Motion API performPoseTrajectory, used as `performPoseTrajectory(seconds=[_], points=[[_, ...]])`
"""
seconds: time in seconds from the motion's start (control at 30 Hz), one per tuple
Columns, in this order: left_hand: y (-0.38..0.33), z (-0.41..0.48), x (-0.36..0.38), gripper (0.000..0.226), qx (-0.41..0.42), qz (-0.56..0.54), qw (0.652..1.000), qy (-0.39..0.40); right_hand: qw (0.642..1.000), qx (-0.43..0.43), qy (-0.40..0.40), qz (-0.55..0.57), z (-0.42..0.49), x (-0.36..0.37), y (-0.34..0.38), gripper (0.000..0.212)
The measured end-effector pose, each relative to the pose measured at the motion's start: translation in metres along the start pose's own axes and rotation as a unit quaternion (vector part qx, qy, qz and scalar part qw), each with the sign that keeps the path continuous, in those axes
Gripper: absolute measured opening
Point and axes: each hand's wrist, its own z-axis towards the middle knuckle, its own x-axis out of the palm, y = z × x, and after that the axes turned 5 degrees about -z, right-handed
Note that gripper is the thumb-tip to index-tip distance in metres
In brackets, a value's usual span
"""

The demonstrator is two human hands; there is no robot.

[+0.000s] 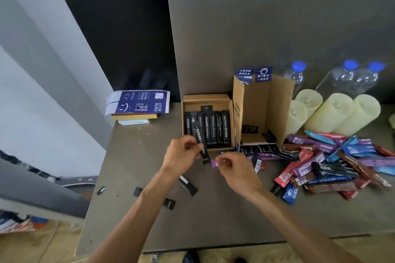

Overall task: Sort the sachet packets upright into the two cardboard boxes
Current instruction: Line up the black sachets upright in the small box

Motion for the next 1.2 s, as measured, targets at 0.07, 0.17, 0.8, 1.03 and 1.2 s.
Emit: performPoseTrajectory(seconds=[0.07, 0.17, 0.8, 1.03, 1.2], points=[[-0.005, 0.016, 0.008, 0.008, -0.002, -0.007, 1.0, -0.027, 0.999, 0.012, -0.036, -0.015, 0.0, -0.007, -0.007, 0.015], [-0.014, 0.034, 0.019, 0.006, 0.0, -0.002, 1.0, -0.024, 0.996, 0.033, -0.076, -0.037, 0.001, -0.017, -0.019, 0.01], [-0.03, 0.068, 0.071, 0.015, 0.038, 0.124, 0.991, -0.033, 0.991, 0.064, -0.09, -0.074, 0.021, -0.033, -0.043, 0.018], [-0.03, 0.063, 0.069, 0.02, 0.063, 0.165, 0.984, -0.032, 0.992, 0.042, -0.102, -0.069, 0.03, -0.031, -0.042, 0.014], [-0.021, 0.057, 0.062, 0.049, 0.193, 0.296, 0.935, -0.036, 0.991, 0.027, -0.111, -0.066, 0.033, -0.029, -0.04, 0.012]])
